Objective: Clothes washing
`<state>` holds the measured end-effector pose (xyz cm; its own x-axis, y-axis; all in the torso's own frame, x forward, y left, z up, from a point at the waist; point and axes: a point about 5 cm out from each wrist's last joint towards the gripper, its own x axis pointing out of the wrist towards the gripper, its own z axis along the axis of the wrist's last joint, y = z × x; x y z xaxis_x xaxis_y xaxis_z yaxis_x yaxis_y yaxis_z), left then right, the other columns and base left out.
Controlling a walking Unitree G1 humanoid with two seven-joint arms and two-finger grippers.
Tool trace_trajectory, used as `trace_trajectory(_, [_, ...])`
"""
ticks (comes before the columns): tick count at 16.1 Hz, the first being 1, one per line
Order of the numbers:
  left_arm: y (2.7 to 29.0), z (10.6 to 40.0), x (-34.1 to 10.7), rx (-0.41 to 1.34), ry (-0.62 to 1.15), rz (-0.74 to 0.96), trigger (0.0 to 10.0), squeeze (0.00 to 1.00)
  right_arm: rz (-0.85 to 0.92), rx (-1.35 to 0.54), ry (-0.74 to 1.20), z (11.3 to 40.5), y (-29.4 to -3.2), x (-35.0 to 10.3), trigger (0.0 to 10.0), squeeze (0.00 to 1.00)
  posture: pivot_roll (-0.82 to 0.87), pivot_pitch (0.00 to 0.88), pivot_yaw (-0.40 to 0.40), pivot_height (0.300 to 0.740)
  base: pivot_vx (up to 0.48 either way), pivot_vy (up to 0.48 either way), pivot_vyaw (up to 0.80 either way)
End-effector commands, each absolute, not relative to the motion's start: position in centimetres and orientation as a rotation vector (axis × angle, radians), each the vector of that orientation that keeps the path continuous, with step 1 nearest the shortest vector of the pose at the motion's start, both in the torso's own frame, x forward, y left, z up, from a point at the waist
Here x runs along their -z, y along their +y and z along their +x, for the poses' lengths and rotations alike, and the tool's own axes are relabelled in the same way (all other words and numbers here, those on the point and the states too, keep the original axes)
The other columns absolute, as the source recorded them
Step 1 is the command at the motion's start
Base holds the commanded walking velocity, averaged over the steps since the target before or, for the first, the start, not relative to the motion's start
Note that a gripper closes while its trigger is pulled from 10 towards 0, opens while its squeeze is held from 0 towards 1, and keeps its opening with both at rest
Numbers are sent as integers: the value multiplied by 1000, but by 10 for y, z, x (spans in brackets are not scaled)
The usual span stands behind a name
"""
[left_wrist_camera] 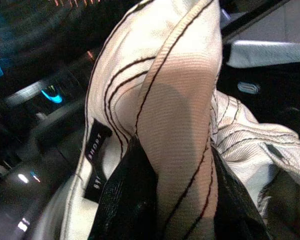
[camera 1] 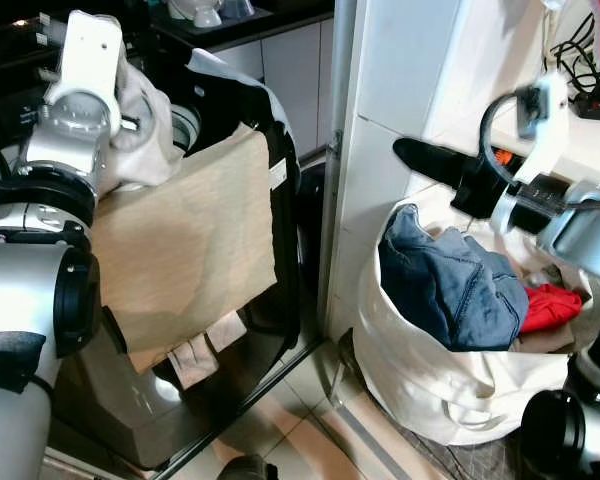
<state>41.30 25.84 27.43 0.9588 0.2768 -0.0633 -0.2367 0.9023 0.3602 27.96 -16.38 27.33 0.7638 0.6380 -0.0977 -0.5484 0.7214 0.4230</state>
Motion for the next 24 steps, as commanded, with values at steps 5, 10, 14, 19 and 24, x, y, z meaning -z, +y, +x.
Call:
trace_trajectory(5, [265,411,-271,-292,128,293,10000,1000,60,-796,427,252,-135,-231,10000,0,-26,0,84,740,0,0,0])
trace_trajectory(10, [266,410,-316,-343,-131,288,10000,1000,-76,-915,295,244,-114,-234,10000,0,-25,0,89,740,0,0,0])
trace_trajectory(14, [263,405,-350,-381,-340,283,10000,1000,-88,-869,251,250,-117,-231,10000,0,-24,0,93,740,0,0,0])
trace_trajectory(19, [253,413,-247,-251,173,245,10000,0,-118,-858,259,251,-115,-222,10000,0,-32,0,101,740,0,0,0])
trace_trajectory(24, [227,419,-287,-134,-160,90,10000,0,-116,-723,229,258,-127,-218,10000,0,-42,0,110,740,0,0,0])
